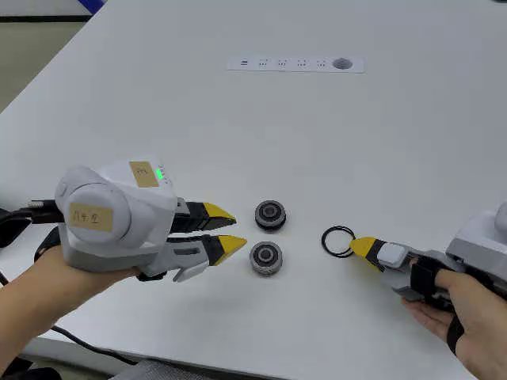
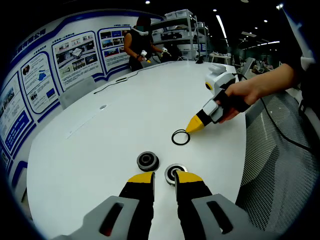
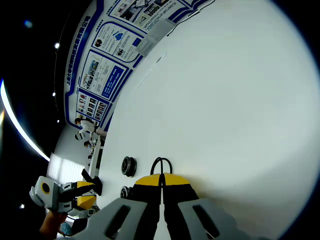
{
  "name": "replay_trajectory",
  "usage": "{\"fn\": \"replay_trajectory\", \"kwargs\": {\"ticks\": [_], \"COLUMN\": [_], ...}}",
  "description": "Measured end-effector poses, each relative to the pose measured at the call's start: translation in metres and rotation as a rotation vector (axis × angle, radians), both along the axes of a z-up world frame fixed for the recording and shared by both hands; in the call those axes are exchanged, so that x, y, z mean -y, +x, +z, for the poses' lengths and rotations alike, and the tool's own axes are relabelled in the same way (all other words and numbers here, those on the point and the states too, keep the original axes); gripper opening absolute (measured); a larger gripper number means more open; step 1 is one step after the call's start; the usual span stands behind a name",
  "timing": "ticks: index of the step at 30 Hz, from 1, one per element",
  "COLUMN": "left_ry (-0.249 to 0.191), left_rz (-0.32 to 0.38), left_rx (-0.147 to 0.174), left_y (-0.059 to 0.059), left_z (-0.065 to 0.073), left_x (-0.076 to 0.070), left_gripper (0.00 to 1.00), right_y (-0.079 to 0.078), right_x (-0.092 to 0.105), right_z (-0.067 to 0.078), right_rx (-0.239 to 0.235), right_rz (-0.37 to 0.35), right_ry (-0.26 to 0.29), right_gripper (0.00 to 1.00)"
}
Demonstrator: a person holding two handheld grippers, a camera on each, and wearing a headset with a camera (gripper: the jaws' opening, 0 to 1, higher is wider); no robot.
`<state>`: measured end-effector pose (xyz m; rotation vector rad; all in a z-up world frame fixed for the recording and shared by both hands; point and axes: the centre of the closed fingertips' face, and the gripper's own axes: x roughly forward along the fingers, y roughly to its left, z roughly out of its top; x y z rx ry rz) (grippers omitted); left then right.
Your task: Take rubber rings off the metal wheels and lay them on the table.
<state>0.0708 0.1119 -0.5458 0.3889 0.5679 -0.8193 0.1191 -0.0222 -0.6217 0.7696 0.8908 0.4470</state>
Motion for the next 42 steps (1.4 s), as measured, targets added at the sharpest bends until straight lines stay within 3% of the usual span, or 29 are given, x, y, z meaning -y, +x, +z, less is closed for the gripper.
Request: {"fn": "replay_trajectory", "kwargs": {"ticks": [3,6,14,20,24,27,30,33,36,42], "left_ry": [0.001,0.01,-0.002,0.003,0.015,0.021,0.028,0.014,0.033,0.024], "left_rz": [-0.003,-0.01,-0.003,-0.011,-0.027,-0.033,-0.048,-0.084,-0.105,-0.124], "left_rx": [-0.001,0.001,0.004,0.005,0.008,0.012,0.011,-0.017,-0.025,-0.047], "left_y": [-0.001,-0.001,0.002,0.01,0.022,0.033,0.043,0.054,0.065,0.075], "left_z": [0.0,0.0,0.002,0.002,0.002,0.0,-0.003,-0.009,-0.017,-0.027], "left_x": [0.001,0.001,0.0,-0.002,-0.002,-0.001,0.002,0.009,0.01,0.016], "left_gripper": [0.17,0.17,0.17,0.17,0.16,0.16,0.16,0.16,0.16,0.16], "right_y": [0.001,0.001,0.002,0.006,0.009,0.006,0.001,-0.003,-0.003,-0.008], "right_x": [0.0,0.004,0.006,0.004,-0.008,-0.019,-0.032,-0.044,-0.047,-0.057], "right_z": [0.002,0.0,0.005,0.015,0.031,0.041,0.049,0.055,0.056,0.054], "right_rx": [0.014,0.045,0.107,0.145,0.186,0.186,0.201,0.207,0.242,0.247], "right_rz": [0.005,0.035,0.085,0.068,0.066,0.083,0.125,0.163,0.183,0.232], "right_ry": [-0.013,-0.081,-0.154,-0.123,-0.029,0.026,0.042,0.065,0.026,0.049], "right_gripper": [0.02,0.02,0.06,0.08,0.11,0.13,0.14,0.17,0.17,0.18]}}
